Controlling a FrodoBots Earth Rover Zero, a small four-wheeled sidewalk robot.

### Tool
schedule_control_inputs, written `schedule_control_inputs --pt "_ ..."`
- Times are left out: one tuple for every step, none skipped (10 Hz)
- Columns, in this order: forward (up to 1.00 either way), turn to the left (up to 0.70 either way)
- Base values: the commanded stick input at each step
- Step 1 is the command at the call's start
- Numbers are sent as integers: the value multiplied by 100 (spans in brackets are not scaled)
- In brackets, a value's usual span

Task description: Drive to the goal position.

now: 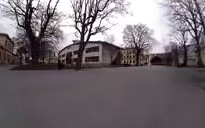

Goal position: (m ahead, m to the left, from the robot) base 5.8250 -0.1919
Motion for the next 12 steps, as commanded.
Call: schedule_control_inputs --pt "85 0" --pt "85 0" --pt "85 0" --pt "85 0" --pt "85 0" --pt "85 0" --pt "85 0" --pt "85 0" --pt "85 0" --pt "85 0" --pt "85 0" --pt "85 0"
